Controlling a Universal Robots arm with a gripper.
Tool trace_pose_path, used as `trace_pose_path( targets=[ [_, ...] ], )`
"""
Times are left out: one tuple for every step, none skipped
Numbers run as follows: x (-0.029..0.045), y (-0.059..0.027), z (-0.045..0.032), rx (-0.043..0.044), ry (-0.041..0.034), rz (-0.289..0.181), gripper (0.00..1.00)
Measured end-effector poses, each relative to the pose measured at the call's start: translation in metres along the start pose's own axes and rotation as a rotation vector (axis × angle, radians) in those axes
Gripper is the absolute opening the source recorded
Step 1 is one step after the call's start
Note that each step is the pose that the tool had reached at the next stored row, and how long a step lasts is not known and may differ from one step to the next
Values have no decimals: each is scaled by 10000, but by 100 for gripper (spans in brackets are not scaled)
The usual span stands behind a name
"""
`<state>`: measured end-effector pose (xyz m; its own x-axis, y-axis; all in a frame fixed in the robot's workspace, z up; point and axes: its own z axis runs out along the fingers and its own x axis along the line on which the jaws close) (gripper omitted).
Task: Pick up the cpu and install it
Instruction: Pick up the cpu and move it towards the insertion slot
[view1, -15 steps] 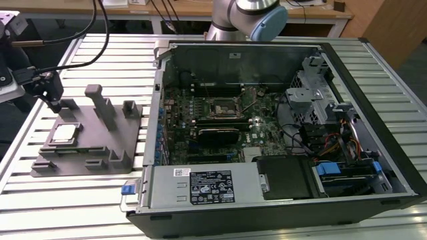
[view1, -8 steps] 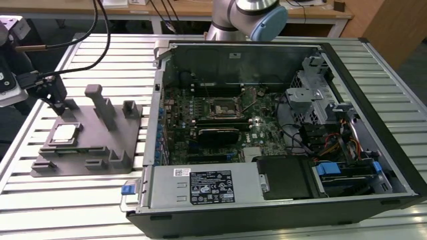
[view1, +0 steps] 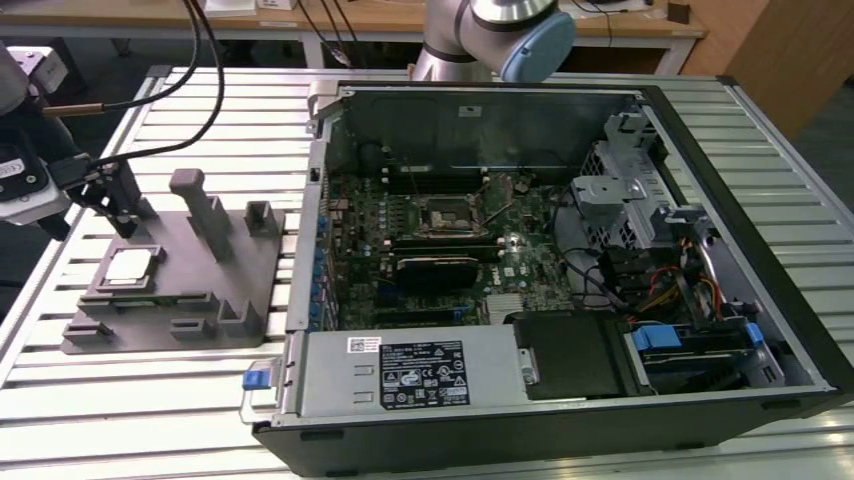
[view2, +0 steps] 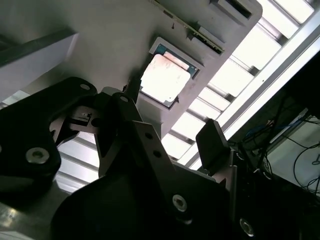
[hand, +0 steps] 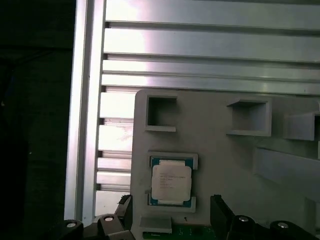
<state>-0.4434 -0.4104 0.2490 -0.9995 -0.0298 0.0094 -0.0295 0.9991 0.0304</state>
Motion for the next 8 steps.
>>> trace_pose_path(
  targets=[
    [0,-1,15,0,-16,0,72],
    [0,-1,28,1,-31,3,72],
    [0,-1,42,2,-50,7,72],
    [0,-1,55,2,-66,8,72],
    [0,-1,70,3,-81,8,72],
    [0,-2,87,3,-100,8,72],
    [0,-2,105,2,-108,7,72],
    [0,-3,124,2,-114,7,72]
  ],
)
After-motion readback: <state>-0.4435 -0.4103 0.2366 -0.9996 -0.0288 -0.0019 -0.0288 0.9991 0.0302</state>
